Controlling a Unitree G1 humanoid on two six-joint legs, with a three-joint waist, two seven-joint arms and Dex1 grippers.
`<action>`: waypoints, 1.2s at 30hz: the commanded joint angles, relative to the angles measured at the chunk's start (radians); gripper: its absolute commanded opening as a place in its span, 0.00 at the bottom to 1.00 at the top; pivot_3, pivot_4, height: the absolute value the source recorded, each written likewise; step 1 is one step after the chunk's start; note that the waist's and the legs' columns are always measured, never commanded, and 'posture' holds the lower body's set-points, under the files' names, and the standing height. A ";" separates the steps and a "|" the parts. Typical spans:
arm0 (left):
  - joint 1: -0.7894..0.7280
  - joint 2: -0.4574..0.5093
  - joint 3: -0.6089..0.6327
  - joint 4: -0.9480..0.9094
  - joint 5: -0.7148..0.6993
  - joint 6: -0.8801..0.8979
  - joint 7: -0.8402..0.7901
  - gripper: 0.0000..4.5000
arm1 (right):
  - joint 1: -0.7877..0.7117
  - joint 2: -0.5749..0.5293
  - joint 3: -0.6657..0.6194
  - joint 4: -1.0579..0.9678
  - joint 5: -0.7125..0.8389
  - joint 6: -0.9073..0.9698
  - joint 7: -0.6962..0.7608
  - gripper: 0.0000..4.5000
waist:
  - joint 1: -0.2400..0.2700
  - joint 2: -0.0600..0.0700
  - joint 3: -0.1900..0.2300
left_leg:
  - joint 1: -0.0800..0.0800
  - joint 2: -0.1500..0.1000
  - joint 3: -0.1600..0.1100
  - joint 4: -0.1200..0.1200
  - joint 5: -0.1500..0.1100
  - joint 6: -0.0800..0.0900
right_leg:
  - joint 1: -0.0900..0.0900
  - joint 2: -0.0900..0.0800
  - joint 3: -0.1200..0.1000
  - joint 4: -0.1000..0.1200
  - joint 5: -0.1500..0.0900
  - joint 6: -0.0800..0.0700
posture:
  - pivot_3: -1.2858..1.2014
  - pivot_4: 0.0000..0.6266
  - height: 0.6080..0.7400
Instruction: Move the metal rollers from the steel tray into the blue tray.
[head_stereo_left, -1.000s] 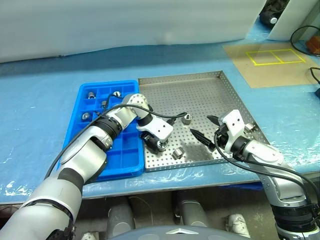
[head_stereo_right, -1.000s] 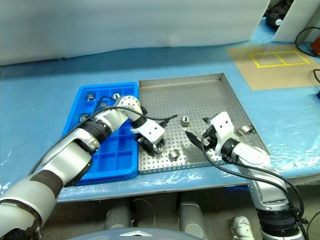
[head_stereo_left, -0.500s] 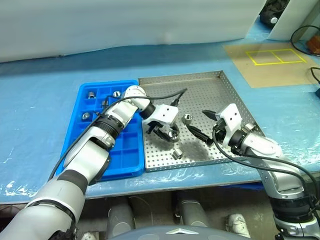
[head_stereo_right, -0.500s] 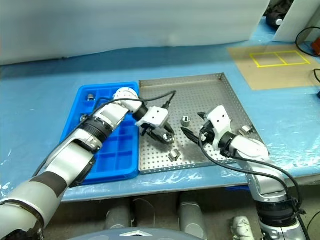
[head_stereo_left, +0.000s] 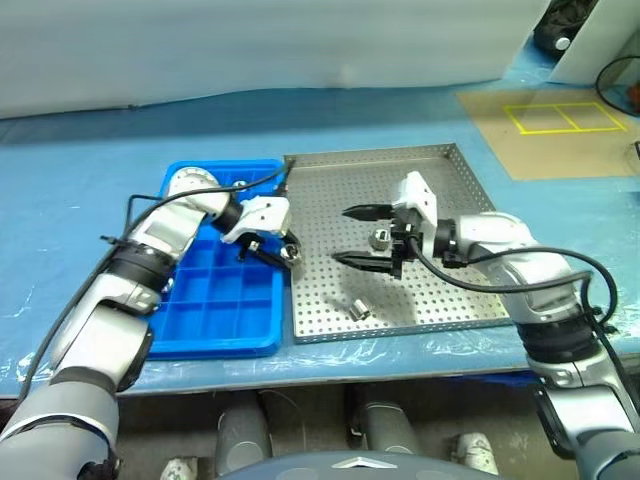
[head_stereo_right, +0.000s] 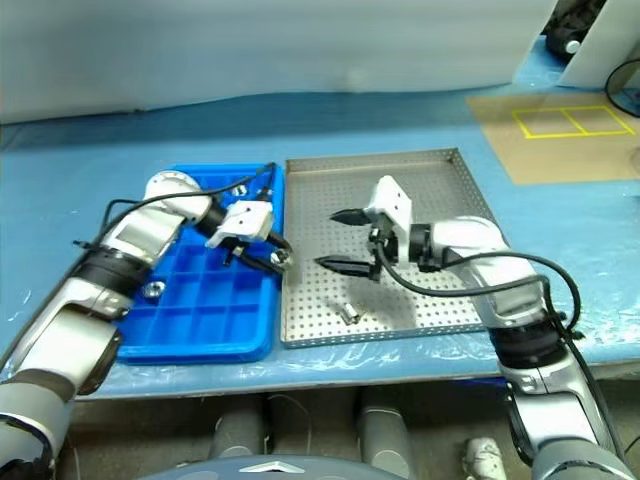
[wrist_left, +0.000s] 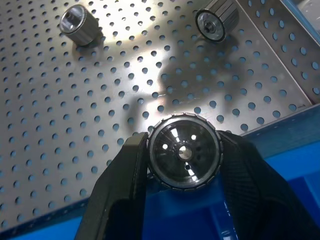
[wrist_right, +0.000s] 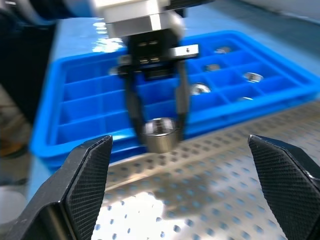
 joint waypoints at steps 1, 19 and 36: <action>0.060 0.097 0.114 -0.139 -0.045 0.122 0.051 0.41 | -0.084 0.036 0.060 0.073 0.003 -0.044 0.100 1.00 | 0.003 0.001 0.000 | 0.001 0.000 0.000 -0.002 0.001 -0.001 | -0.001 0.000 0.000 0.001 0.000 0.000 | 0.55 0.24 1.00; 0.608 0.377 0.545 -0.618 -0.238 0.425 0.259 0.41 | -0.286 0.295 0.167 0.458 -0.128 -0.305 0.259 1.00 | 0.115 0.002 0.002 | -0.006 0.001 -0.007 -0.009 0.004 -0.006 | -0.003 -0.001 -0.012 -0.001 -0.003 -0.004 | 0.64 0.24 1.00; 0.548 0.254 0.371 -0.471 -0.191 0.394 0.428 0.41 | -0.244 0.279 0.139 0.425 -0.162 -0.311 0.233 1.00 | 0.149 0.002 0.002 | -0.007 0.001 -0.015 -0.010 0.006 -0.011 | -0.001 -0.001 -0.017 0.000 -0.003 -0.005 | 0.61 0.24 1.00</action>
